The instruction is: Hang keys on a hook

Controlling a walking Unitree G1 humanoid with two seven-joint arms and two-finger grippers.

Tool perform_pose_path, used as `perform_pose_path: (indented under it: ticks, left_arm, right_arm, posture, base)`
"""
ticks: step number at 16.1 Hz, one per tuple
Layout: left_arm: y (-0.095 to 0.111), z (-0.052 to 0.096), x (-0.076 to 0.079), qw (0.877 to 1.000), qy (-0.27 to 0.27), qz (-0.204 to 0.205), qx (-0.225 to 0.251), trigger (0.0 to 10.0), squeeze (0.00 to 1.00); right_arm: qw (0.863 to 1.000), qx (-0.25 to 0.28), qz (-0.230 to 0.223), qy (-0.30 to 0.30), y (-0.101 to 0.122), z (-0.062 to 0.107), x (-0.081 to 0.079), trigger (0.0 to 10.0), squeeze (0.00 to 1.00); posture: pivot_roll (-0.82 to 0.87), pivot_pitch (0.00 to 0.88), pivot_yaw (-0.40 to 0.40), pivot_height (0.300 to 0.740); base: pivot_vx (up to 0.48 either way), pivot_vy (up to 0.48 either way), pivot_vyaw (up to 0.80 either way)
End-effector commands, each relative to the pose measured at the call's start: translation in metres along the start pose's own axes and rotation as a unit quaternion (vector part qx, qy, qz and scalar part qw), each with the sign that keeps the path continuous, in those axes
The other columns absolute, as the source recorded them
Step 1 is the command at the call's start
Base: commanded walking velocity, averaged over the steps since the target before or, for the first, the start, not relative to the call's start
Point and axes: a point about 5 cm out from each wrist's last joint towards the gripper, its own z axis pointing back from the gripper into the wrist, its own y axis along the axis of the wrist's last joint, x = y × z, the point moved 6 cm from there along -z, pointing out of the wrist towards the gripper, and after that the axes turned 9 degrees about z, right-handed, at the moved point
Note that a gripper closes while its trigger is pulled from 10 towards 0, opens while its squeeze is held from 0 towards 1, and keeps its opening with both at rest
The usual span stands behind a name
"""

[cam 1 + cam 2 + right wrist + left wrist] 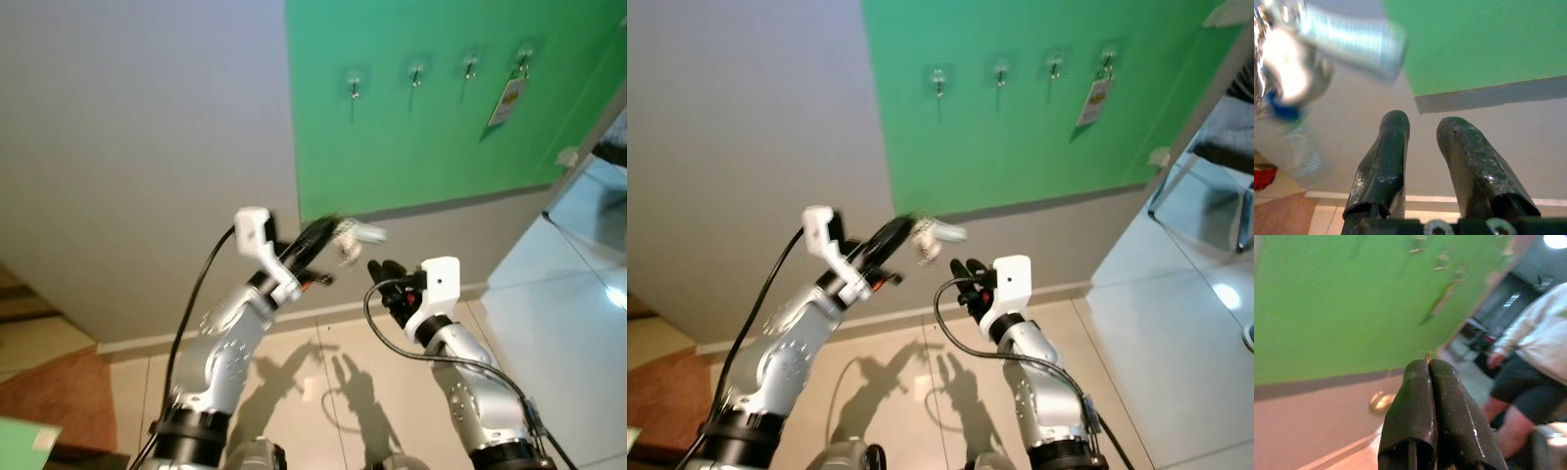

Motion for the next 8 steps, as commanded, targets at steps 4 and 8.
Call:
perform_pose_path:
  ticks: [4, 8]
  left_arm:
    - [-0.006, 0.006, -0.005, 1.000, 0.010, -0.001, -0.001, 10.0, 0.00]
    - [-0.003, 0.005, -0.004, 1.000, 0.008, -0.001, 0.007, 10.0, 0.00]
  right_arm:
    - [1.000, -0.021, 0.016, -0.004, -0.015, 0.005, 0.000, 10.0, 0.00]
    - [1.000, -0.021, 0.017, -0.003, -0.016, 0.004, -0.001, 10.0, 0.00]
  posture:
    - [0.00, 0.104, 0.037, 0.740]
    - [0.01, 0.111, 0.035, 0.740]
  base:
    - [0.000, 0.000, 0.00]
    - [0.000, 0.000, 0.00]
